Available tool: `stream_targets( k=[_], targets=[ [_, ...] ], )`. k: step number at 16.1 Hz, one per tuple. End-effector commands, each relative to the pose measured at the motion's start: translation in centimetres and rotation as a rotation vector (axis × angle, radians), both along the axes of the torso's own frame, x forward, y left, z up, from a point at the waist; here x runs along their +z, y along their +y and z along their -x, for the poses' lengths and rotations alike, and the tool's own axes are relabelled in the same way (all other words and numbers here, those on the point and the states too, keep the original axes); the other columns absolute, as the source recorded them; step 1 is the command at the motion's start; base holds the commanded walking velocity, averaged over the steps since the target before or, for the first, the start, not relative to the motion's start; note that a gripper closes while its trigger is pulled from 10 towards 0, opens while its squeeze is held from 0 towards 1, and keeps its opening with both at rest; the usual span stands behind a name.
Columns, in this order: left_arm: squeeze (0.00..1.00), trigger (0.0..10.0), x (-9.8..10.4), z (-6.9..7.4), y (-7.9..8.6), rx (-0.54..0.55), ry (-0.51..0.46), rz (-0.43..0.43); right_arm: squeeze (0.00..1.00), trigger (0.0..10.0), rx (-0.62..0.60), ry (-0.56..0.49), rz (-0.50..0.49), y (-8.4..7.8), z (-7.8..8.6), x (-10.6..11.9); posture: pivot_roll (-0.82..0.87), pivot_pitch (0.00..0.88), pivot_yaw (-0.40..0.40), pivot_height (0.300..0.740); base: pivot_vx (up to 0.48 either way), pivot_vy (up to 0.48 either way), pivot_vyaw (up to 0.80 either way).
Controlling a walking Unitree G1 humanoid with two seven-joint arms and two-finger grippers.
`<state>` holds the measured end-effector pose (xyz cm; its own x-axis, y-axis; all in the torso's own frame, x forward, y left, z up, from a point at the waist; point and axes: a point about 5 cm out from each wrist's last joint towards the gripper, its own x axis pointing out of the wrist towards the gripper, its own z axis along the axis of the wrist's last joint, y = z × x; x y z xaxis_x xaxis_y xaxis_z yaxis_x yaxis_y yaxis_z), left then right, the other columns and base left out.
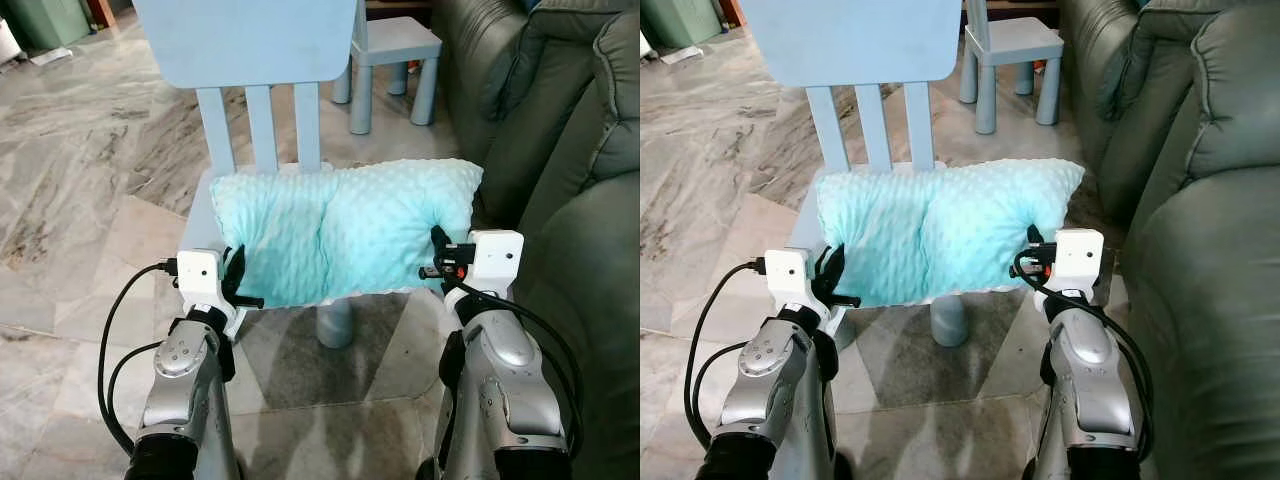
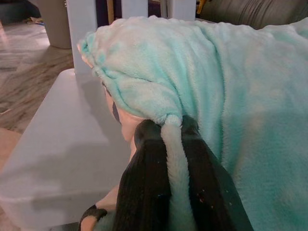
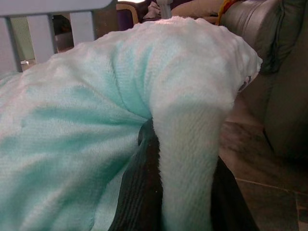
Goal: Move the pillow to the sofa
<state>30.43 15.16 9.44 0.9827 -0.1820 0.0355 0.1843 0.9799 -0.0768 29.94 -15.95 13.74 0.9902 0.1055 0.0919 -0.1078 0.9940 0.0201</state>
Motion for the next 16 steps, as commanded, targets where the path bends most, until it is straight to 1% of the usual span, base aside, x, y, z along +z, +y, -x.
stream_targets(
  k=[1, 10, 16],
  targets=[
    [0.00, 10.0, 0.30, -0.31, 0.13, -0.003, -0.003, -0.016, 0.00, 10.0, 0.000, -0.031, -0.006, 0.18, 0.10, 0.81, -0.13, 0.000, 0.062, 0.369, 0.000, 0.000, 0.00],
    [0.00, 10.0, 0.32, -0.56, -0.20, -0.016, -0.003, -0.018, 0.00, 10.0, 0.000, -0.034, -0.011, 0.09, -0.01, 0.93, -0.14, 0.000, 0.065, 0.469, 0.000, 0.000, 0.00],
    [0.00, 10.0, 0.41, -0.80, -0.59, -0.031, -0.007, -0.019, 0.00, 10.0, -0.002, -0.039, -0.009, -0.07, -0.10, 1.07, -0.15, 0.000, 0.067, 0.519, 0.000, 0.000, 0.00]
  ],
)
